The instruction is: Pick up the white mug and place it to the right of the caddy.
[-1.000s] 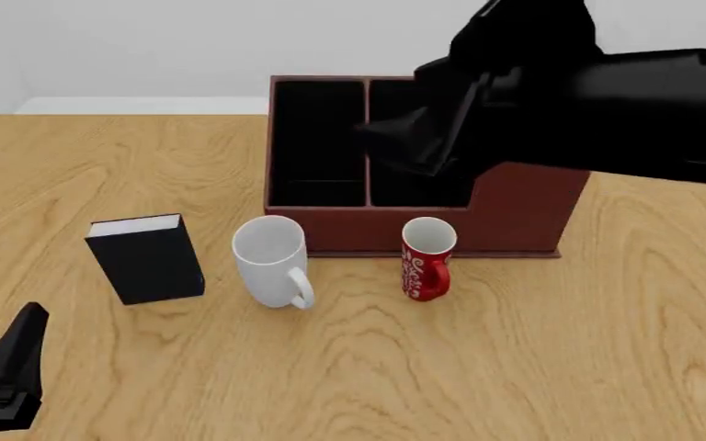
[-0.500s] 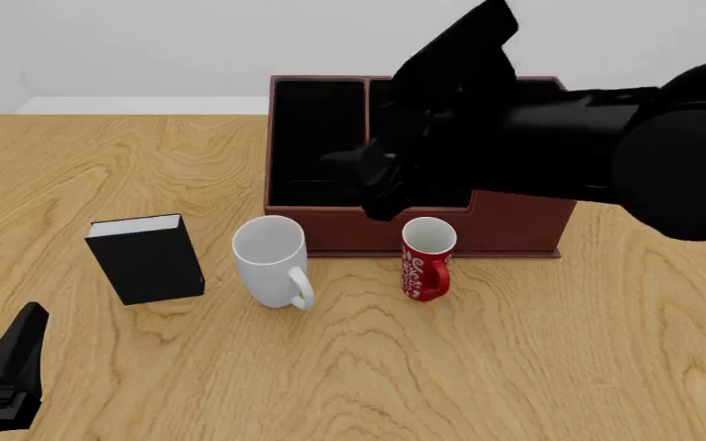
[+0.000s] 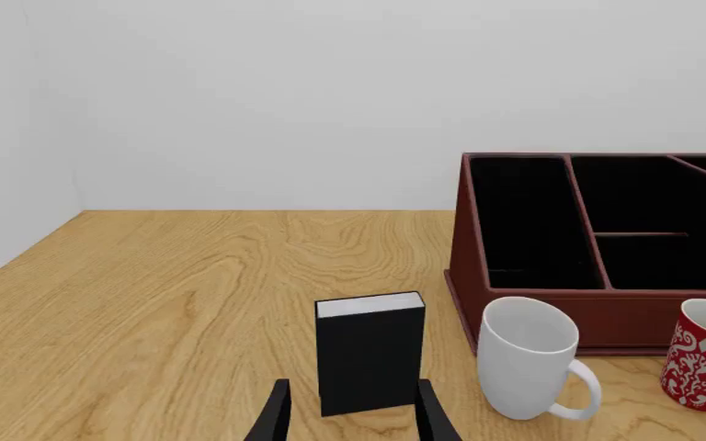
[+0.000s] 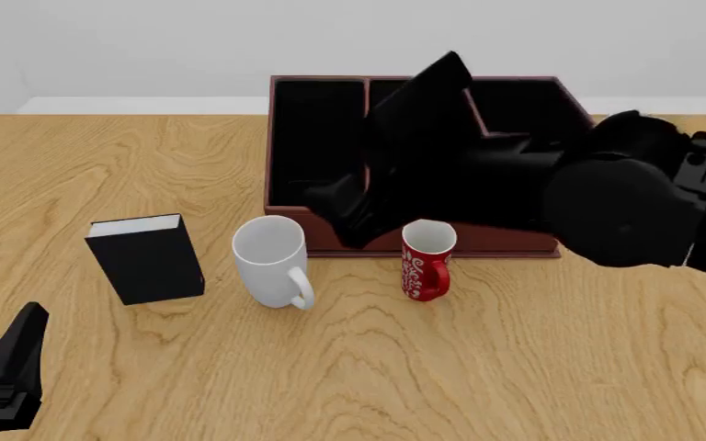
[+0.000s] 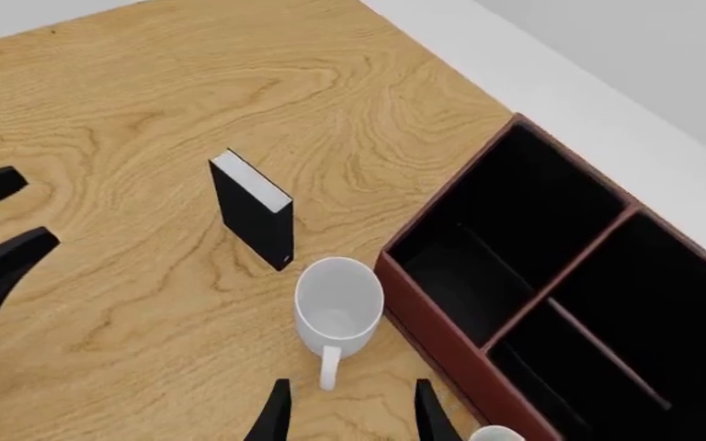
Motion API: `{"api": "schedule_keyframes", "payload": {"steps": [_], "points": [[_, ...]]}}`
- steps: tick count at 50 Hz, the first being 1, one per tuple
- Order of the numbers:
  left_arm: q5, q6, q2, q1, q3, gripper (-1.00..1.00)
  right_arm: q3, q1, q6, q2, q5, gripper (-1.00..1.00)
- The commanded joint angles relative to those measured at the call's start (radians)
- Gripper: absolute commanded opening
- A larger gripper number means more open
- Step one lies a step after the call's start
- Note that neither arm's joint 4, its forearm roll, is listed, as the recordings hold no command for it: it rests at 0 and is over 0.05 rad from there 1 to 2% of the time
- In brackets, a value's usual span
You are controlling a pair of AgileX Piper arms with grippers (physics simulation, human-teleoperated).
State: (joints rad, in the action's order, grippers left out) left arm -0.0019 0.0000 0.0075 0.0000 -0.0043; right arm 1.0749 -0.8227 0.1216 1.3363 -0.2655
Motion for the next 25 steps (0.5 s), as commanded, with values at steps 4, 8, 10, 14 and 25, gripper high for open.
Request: {"api": "schedule_keyframes", "payload": {"steps": [4,8,10,14,25], "points": [[0.000,0.000,0.000,0.000,0.000,1.00,-0.024,0.001,-0.024,0.039,0.042,1.00],[0.000,0.000,0.000,0.000,0.000,1.00,-0.037,0.004,-0.028,0.050,0.060,1.00],[0.000,0.000,0.000,0.000,0.000,1.00,-0.042,0.007,-0.031,0.054,0.065,1.00],[0.000,0.000,0.000,0.000,0.000,1.00,-0.051,0.005,-0.035,0.061,0.075,1.00],[0.000,0.000,0.000,0.000,0.000,1.00,-0.066,0.001,-0.035,0.074,0.089,1.00]]}}
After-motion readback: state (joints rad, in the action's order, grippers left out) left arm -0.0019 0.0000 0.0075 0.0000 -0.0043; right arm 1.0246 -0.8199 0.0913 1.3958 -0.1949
